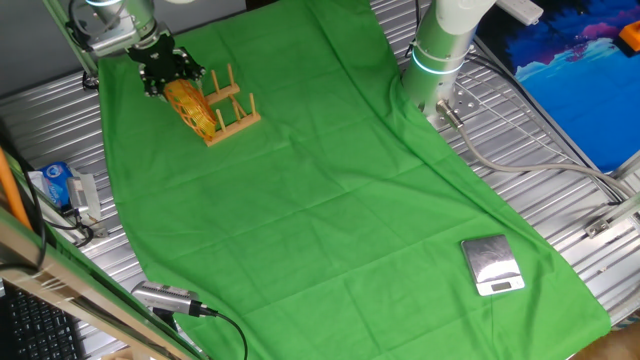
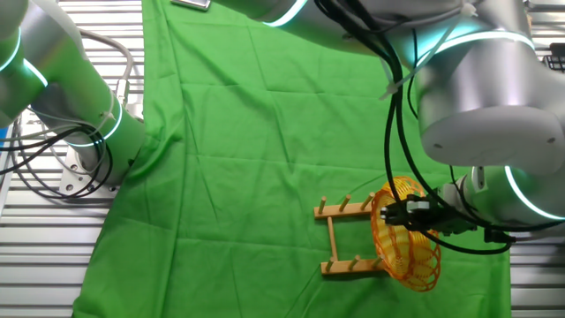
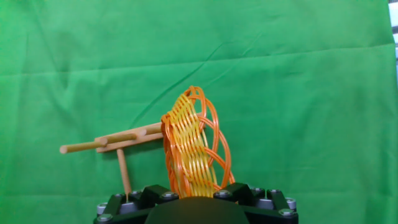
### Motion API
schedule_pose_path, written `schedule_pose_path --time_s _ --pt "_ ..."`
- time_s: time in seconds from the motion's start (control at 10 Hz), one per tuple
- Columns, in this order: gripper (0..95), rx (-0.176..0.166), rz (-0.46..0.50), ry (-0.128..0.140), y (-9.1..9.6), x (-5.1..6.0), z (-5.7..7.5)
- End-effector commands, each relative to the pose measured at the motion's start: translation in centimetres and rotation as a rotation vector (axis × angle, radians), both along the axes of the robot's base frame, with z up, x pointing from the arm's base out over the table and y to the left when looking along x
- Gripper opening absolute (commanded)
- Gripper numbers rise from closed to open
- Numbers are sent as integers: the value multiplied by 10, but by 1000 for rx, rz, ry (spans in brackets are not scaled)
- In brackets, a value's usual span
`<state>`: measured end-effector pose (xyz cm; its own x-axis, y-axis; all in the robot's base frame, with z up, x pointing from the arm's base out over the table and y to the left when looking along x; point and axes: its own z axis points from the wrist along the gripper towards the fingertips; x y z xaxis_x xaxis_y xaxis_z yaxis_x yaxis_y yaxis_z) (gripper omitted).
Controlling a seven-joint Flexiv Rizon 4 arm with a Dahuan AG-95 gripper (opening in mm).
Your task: Take the dish off the dish rack
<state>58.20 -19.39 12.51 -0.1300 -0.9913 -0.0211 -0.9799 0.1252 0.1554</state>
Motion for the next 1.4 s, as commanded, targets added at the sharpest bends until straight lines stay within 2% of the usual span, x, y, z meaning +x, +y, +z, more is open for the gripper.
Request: schedule_pose_path --time_s 0.1,1.4 --pt "380 -6 -16 2 0 0 0" --pt "380 5 -33 16 -1 0 1"
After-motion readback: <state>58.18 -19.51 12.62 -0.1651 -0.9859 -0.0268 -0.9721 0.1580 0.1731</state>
